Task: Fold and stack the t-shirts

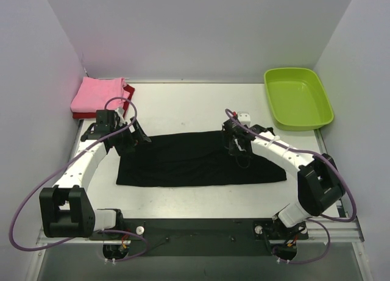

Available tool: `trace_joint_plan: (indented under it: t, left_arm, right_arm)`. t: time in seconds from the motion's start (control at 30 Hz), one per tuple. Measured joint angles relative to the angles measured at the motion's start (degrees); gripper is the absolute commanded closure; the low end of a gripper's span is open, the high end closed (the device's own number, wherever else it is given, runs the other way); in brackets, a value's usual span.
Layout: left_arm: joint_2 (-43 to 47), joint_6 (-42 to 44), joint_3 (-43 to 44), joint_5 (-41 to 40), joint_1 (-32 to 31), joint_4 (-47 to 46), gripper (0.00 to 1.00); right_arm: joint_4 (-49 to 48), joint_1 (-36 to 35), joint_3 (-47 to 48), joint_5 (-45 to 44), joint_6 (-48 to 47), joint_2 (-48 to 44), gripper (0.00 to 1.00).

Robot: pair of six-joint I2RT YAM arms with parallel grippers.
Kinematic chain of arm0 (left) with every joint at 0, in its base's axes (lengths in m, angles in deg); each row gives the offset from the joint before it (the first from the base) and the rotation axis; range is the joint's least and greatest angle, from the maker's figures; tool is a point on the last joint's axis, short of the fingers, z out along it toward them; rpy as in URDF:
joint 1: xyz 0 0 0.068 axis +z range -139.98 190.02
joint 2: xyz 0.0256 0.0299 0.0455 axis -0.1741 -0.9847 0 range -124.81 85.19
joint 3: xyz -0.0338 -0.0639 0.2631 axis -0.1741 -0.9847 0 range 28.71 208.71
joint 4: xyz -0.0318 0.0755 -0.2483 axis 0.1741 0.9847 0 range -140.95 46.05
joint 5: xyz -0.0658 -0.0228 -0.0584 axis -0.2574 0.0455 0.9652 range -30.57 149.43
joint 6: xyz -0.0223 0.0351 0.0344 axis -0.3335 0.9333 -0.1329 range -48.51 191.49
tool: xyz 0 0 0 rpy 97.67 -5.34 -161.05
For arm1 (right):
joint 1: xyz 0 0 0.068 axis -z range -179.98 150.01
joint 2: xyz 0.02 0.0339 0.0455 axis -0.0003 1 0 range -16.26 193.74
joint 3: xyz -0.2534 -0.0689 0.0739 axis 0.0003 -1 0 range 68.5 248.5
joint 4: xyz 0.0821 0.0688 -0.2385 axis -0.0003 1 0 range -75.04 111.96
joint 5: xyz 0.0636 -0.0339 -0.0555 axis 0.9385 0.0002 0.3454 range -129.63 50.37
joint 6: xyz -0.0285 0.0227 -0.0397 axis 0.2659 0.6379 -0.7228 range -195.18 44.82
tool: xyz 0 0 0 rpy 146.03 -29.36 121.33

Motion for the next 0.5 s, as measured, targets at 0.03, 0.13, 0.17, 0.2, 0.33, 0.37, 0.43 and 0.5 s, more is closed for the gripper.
trace_joint_plan:
  t: [0.03,0.13,0.17,0.2,0.33,0.37,0.43,0.5]
  left_arm:
    - [0.2,0.0,0.0,0.0,0.0,0.0,0.06]
    - [0.7,0.0,0.0,0.0,0.0,0.0,0.06]
    - [0.8,0.0,0.0,0.0,0.0,0.0,0.06]
    - [1.0,0.0,-0.1,0.0,0.0,0.0,0.06]
    - [1.6,0.0,-0.1,0.0,0.0,0.0,0.06]
    - [1.7,0.0,-0.1,0.0,0.0,0.0,0.06]
    - [2.1,0.0,-0.2,0.0,0.0,0.0,0.06]
    - [2.5,0.0,-0.3,0.0,0.0,-0.1,0.06]
  right_arm:
    - [0.3,-0.9,-1.0,-0.2,0.3,-0.5,1.0]
    - [1.8,-3.6,-4.1,-0.7,1.7,-2.1,1.0]
    - [2.3,-4.5,-5.0,-0.8,2.2,-2.7,1.0]
    - [2.8,-5.6,-5.8,-0.9,2.9,-3.4,1.0]
    - [5.1,-10.3,-7.7,-1.4,5.0,-7.1,0.95]
    - [5.6,-11.6,-7.9,-1.7,5.5,-8.0,0.94]
    - [6.1,-13.7,-8.3,-2.0,6.5,-9.4,0.9]
    - [7.0,-15.8,-8.6,-2.3,7.5,-10.0,0.78]
